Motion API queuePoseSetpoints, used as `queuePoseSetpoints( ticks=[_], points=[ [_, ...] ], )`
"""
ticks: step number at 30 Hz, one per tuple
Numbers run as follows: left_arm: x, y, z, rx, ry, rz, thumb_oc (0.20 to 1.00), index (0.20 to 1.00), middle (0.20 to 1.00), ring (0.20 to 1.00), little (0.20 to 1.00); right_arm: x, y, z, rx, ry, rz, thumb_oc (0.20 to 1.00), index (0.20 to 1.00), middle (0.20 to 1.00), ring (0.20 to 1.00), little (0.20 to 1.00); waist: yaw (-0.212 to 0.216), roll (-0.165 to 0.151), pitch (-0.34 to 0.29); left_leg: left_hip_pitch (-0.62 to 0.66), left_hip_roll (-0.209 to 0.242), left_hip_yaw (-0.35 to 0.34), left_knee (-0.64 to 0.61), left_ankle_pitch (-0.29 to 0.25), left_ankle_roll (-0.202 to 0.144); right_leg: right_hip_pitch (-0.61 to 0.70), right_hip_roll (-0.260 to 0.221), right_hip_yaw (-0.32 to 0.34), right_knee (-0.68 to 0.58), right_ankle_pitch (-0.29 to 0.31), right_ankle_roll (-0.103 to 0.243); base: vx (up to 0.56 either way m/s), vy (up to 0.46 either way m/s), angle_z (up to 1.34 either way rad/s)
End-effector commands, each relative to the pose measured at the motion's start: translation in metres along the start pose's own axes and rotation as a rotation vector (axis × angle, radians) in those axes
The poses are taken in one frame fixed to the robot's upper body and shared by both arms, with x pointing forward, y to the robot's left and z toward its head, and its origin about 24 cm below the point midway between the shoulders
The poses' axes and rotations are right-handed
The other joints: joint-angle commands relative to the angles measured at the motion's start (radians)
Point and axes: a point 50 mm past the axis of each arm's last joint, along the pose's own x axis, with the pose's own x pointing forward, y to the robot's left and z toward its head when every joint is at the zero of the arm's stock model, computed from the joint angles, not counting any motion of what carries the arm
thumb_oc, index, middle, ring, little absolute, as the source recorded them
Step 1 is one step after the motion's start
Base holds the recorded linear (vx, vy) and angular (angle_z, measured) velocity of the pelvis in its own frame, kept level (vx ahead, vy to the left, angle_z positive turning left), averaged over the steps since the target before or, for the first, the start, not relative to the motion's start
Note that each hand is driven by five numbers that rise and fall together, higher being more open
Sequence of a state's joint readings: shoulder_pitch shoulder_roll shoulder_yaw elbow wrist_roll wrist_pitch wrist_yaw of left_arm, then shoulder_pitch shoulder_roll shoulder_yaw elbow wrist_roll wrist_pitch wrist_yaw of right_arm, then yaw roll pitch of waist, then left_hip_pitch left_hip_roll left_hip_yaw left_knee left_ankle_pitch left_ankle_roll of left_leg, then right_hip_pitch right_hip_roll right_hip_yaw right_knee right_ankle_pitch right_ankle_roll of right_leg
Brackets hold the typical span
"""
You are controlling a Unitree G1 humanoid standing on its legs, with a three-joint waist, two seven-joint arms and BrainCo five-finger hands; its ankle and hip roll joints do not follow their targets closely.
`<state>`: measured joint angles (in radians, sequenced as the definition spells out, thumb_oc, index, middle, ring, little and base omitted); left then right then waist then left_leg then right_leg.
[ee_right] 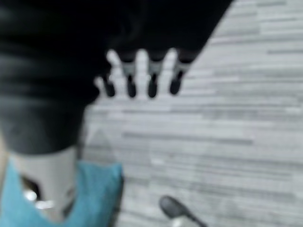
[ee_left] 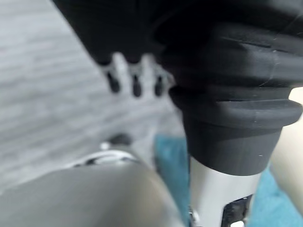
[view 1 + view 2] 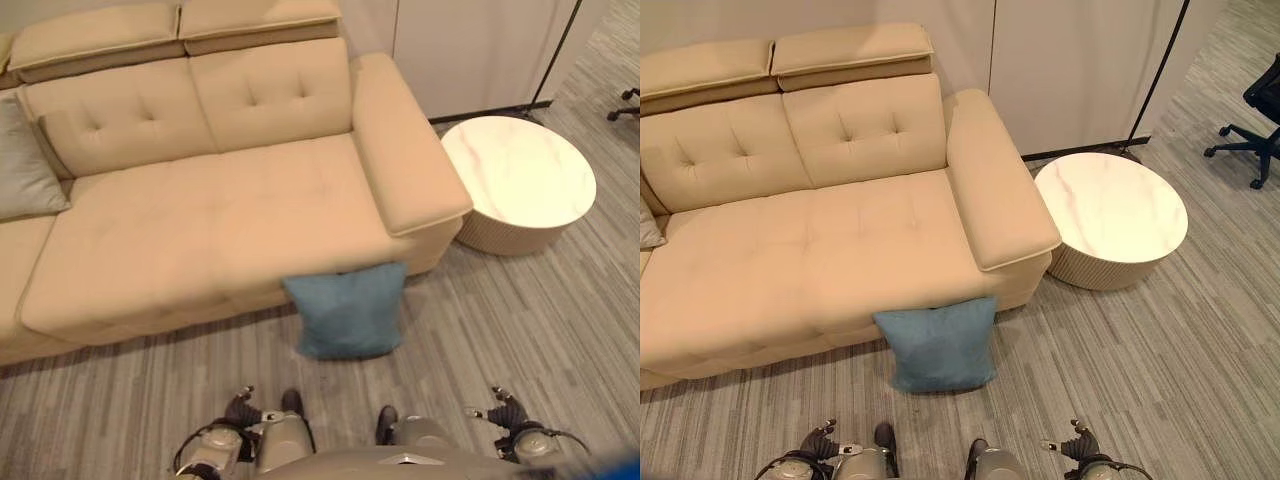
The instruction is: Pick up all the scattered cushions and arrange them neatly on the sofa.
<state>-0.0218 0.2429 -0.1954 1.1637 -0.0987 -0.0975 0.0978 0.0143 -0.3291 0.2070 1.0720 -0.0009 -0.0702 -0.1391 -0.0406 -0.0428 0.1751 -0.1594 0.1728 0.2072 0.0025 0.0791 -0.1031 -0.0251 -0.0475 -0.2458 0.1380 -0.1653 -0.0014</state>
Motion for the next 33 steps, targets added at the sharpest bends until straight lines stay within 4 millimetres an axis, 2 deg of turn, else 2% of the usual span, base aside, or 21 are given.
queuePoseSetpoints(
  ticks=[1, 2, 4, 7, 9, 10, 11, 12, 16, 24, 25, 28, 29, 30, 31, 33],
  points=[
    [0.0, 0.004, -0.001, -0.014, -0.003, 0.035, 1.0, 1.0, 1.0, 1.0, 1.0, 0.001, -0.009, 0.003, -0.002, -0.019, -0.03, 1.0, 1.0, 1.0, 1.0, 1.0, 0.0, -0.015, -0.026, -0.006, -0.029, 0.005, 0.089, -0.016, -0.015, 0.094, -0.066, 0.033, -0.042, 0.026, 0.122, 0.39, 0.318, -0.6],
    [-0.001, 0.007, -0.001, -0.018, -0.006, 0.04, 1.0, 1.0, 1.0, 1.0, 1.0, 0.002, -0.004, 0.009, -0.015, -0.043, -0.011, 1.0, 1.0, 1.0, 1.0, 1.0, 0.001, -0.017, -0.041, 0.04, -0.068, 0.038, 0.076, -0.053, 0.016, 0.068, -0.101, 0.059, 0.038, 0.047, 0.152, 0.34, 0.324, -0.73],
    [0.001, 0.013, 0.01, -0.023, -0.041, 0.057, 1.0, 1.0, 1.0, 1.0, 1.0, 0.004, -0.002, 0.023, -0.011, -0.078, -0.006, 1.0, 1.0, 1.0, 1.0, 1.0, -0.006, -0.015, -0.018, 0.073, -0.079, 0.072, 0.061, -0.073, 0.048, -0.046, -0.138, 0.075, 0.215, 0.122, 0.184, 0.19, 0.253, -0.88],
    [0.002, 0.015, 0.016, -0.023, -0.065, 0.062, 1.0, 1.0, 1.0, 1.0, 1.0, 0.004, 0.001, 0.031, 0.0, -0.114, -0.001, 1.0, 1.0, 1.0, 1.0, 1.0, -0.008, -0.015, -0.009, 0.093, -0.086, 0.094, 0.048, -0.087, 0.054, -0.095, -0.16, 0.064, 0.247, 0.141, 0.183, 0.07, 0.085, -0.53],
    [0.003, 0.016, 0.024, -0.031, -0.092, 0.066, 1.0, 1.0, 1.0, 1.0, 1.0, 0.005, -0.001, 0.035, -0.009, -0.125, -0.003, 1.0, 1.0, 1.0, 1.0, 1.0, -0.016, -0.012, 0.003, 0.105, -0.092, 0.089, 0.04, -0.092, 0.053, -0.134, -0.153, 0.053, 0.199, 0.137, 0.172, 0.1, -0.008, 0.16],
    [0.004, 0.019, 0.03, -0.027, -0.111, 0.075, 1.0, 1.0, 1.0, 1.0, 1.0, 0.005, -0.004, 0.035, -0.022, -0.123, -0.006, 1.0, 1.0, 1.0, 1.0, 1.0, -0.022, -0.02, 0.012, 0.111, -0.105, 0.089, 0.04, -0.102, 0.05, -0.15, -0.14, 0.034, 0.097, 0.14, 0.161, 0.06, -0.055, 0.1],
    [0.004, 0.019, 0.03, -0.027, -0.111, 0.075, 1.0, 1.0, 1.0, 1.0, 1.0, 0.005, -0.004, 0.035, -0.022, -0.124, -0.006, 1.0, 1.0, 1.0, 1.0, 1.0, -0.024, -0.019, 0.014, 0.113, -0.104, 0.086, 0.04, -0.103, 0.05, -0.144, -0.138, 0.031, 0.092, 0.141, 0.161, 0.12, -0.104, 0.13],
    [0.004, 0.018, 0.032, -0.024, -0.125, 0.069, 1.0, 1.0, 1.0, 1.0, 1.0, 0.005, -0.007, 0.033, -0.027, -0.12, -0.016, 1.0, 1.0, 1.0, 1.0, 1.0, -0.022, -0.031, 0.011, 0.108, -0.11, 0.081, 0.058, -0.114, 0.048, -0.108, -0.138, 0.029, 0.012, 0.14, 0.167, 0.08, -0.092, 0.16],
    [0.004, 0.013, 0.04, -0.043, -0.155, 0.058, 1.0, 1.0, 1.0, 1.0, 1.0, 0.006, -0.01, 0.034, -0.037, -0.127, -0.03, 1.0, 1.0, 1.0, 1.0, 1.0, -0.017, -0.036, 0.003, 0.1, -0.104, 0.08, 0.056, -0.104, 0.036, -0.078, -0.118, 0.026, -0.03, 0.145, 0.161, 0.02, -0.091, 0.26],
    [0.003, 0.006, 0.04, -0.024, -0.162, 0.03, 1.0, 1.0, 1.0, 1.0, 1.0, 0.004, -0.015, 0.036, -0.033, -0.152, -0.047, 1.0, 1.0, 1.0, 1.0, 1.0, -0.019, -0.032, -0.005, 0.12, -0.085, 0.064, 0.021, -0.076, 0.015, -0.023, -0.087, 0.015, -0.074, 0.131, 0.145, -0.02, -0.09, 0.04],
    [0.004, 0.006, 0.046, -0.011, -0.18, 0.025, 1.0, 1.0, 1.0, 1.0, 1.0, 0.004, -0.017, 0.04, -0.027, -0.173, -0.052, 1.0, 1.0, 1.0, 1.0, 1.0, -0.021, -0.035, 0.01, 0.087, -0.07, 0.07, 0.056, -0.063, 0.0, -0.016, -0.081, 0.01, -0.077, 0.115, 0.132, -0.09, -0.076, 0.22],
    [0.004, 0.006, 0.048, -0.015, -0.187, 0.024, 1.0, 1.0, 1.0, 1.0, 1.0, 0.003, -0.017, 0.041, -0.027, -0.182, -0.053, 1.0, 1.0, 1.0, 1.0, 1.0, -0.021, -0.039, 0.016, 0.058, -0.052, 0.082, 0.11, -0.067, -0.011, -0.015, -0.077, -0.005, -0.077, 0.107, 0.116, -0.11, -0.089, 0.47],
    [0.004, 0.005, 0.048, -0.015, -0.187, 0.017, 1.0, 1.0, 1.0, 1.0, 1.0, 0.004, -0.019, 0.039, -0.036, -0.173, -0.054, 1.0, 1.0, 1.0, 1.0, 1.0, -0.016, -0.047, 0.028, 0.031, -0.043, 0.071, 0.196, -0.094, -0.011, -0.01, -0.081, -0.018, -0.075, 0.107, 0.103, -0.1, -0.08, 0.1],
    [0.004, 0.005, 0.049, -0.015, -0.188, 0.017, 1.0, 1.0, 1.0, 1.0, 1.0, 0.004, -0.019, 0.04, -0.036, -0.174, -0.054, 1.0, 1.0, 1.0, 1.0, 1.0, -0.018, -0.047, 0.025, 0.027, -0.043, 0.07, 0.195, -0.092, -0.01, -0.014, -0.082, -0.02, -0.076, 0.109, 0.103, -0.13, -0.05, 0.26],
    [0.004, 0.002, 0.046, -0.015, -0.177, 0.007, 1.0, 1.0, 1.0, 1.0, 1.0, 0.004, -0.02, 0.039, -0.027, -0.17, -0.059, 1.0, 1.0, 1.0, 1.0, 1.0, -0.023, -0.054, 0.029, 0.029, -0.039, 0.073, 0.243, -0.128, -0.003, -0.012, -0.092, -0.032, -0.075, 0.117, 0.1, -0.08, 0.011, 0.39],
    [0.003, -0.002, 0.04, -0.017, -0.157, -0.004, 1.0, 1.0, 1.0, 1.0, 1.0, 0.004, -0.019, 0.038, -0.019, -0.165, -0.056, 1.0, 1.0, 1.0, 1.0, 1.0, -0.031, -0.046, 0.013, 0.062, -0.055, 0.067, 0.212, -0.158, 0.004, -0.017, -0.089, -0.029, -0.08, 0.123, 0.109, -0.04, 0.072, 0.3]
  ],
)
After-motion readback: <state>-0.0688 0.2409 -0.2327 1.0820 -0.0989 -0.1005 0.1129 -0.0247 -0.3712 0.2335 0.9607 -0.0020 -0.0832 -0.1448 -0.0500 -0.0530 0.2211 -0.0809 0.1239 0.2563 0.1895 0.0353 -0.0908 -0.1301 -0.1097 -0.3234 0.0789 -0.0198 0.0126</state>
